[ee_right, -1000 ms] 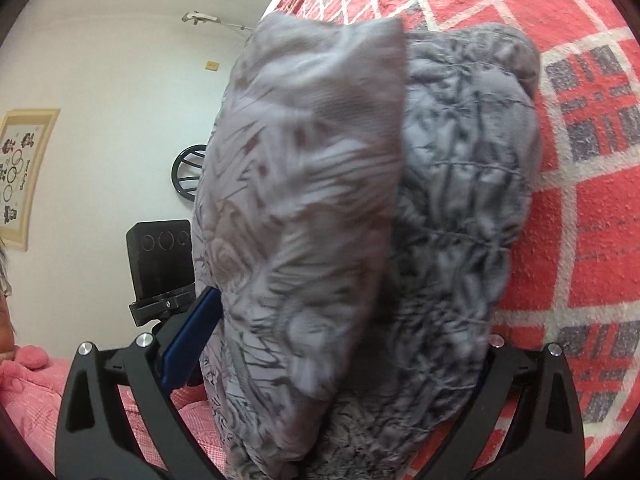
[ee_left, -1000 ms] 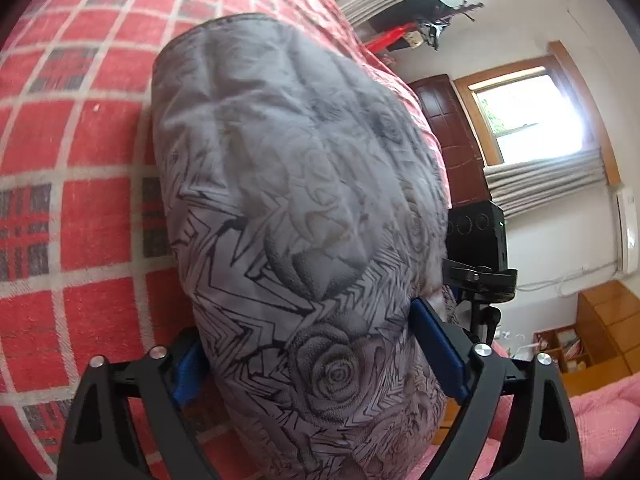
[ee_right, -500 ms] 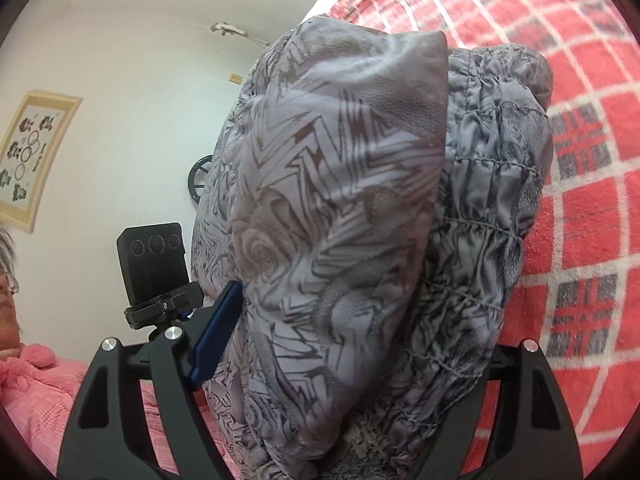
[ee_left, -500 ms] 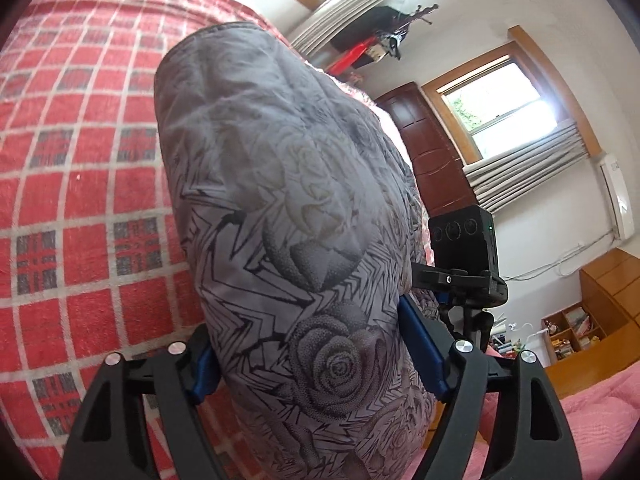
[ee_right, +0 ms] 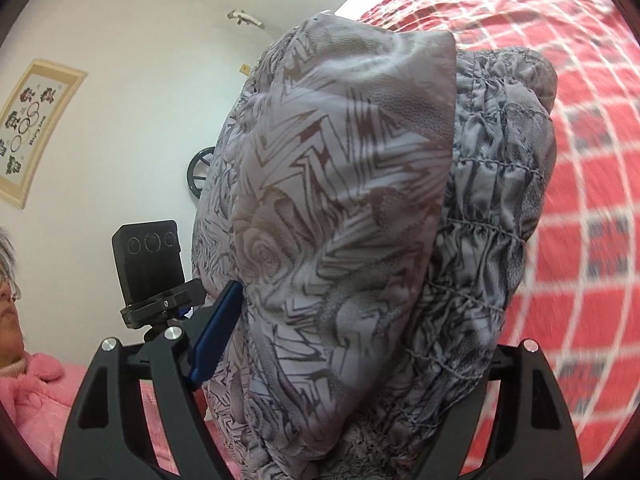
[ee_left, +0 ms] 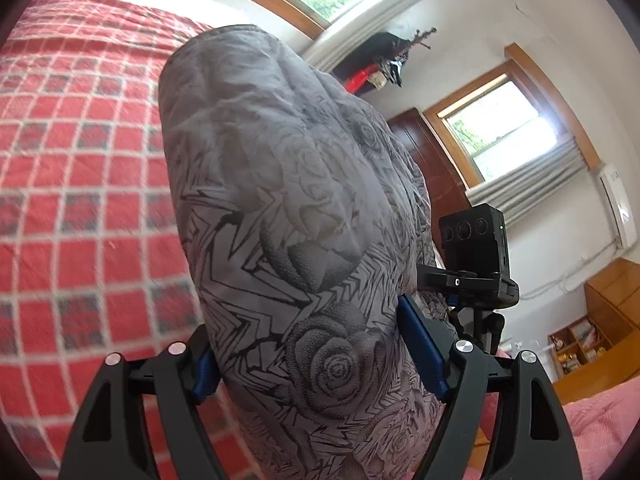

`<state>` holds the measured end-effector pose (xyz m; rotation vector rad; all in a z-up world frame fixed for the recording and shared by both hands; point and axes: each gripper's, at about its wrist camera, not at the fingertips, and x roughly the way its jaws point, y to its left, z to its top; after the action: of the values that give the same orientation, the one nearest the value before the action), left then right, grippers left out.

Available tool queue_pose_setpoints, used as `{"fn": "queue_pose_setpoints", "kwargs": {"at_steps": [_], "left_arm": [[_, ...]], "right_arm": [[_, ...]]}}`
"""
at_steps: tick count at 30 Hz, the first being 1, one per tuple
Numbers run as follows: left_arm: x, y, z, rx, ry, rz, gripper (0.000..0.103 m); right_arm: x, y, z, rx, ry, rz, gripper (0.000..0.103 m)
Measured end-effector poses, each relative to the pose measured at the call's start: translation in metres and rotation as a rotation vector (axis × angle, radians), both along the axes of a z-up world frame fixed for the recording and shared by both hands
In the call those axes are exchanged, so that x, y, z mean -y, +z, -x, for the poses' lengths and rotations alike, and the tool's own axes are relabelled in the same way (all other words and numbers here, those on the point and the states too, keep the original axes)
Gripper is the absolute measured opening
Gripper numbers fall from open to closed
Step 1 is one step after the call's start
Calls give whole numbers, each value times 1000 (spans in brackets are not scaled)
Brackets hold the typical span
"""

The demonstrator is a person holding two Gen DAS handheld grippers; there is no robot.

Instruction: Fold large clothes

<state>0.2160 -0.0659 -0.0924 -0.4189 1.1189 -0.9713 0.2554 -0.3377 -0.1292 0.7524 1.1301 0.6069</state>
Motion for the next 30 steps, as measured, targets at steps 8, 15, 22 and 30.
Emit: {"fn": "queue_pose_setpoints", "kwargs": {"at_steps": [8, 15, 22, 30], "left_arm": [[-23, -15, -51, 5, 87, 4, 78], [-52, -45, -106, -31, 142, -3, 78], [-75, -95, -137, -125, 155, -10, 79], [-84, -109, -150, -150, 156, 1, 86]], "right_arm": [[-20, -14, -76, -10, 85, 29, 79], [-40, -42, -123, -57, 122, 31, 79], [-59, -82, -139, -131, 113, 30, 81], [-58, -76, -135, -128, 91, 40, 85]]}}
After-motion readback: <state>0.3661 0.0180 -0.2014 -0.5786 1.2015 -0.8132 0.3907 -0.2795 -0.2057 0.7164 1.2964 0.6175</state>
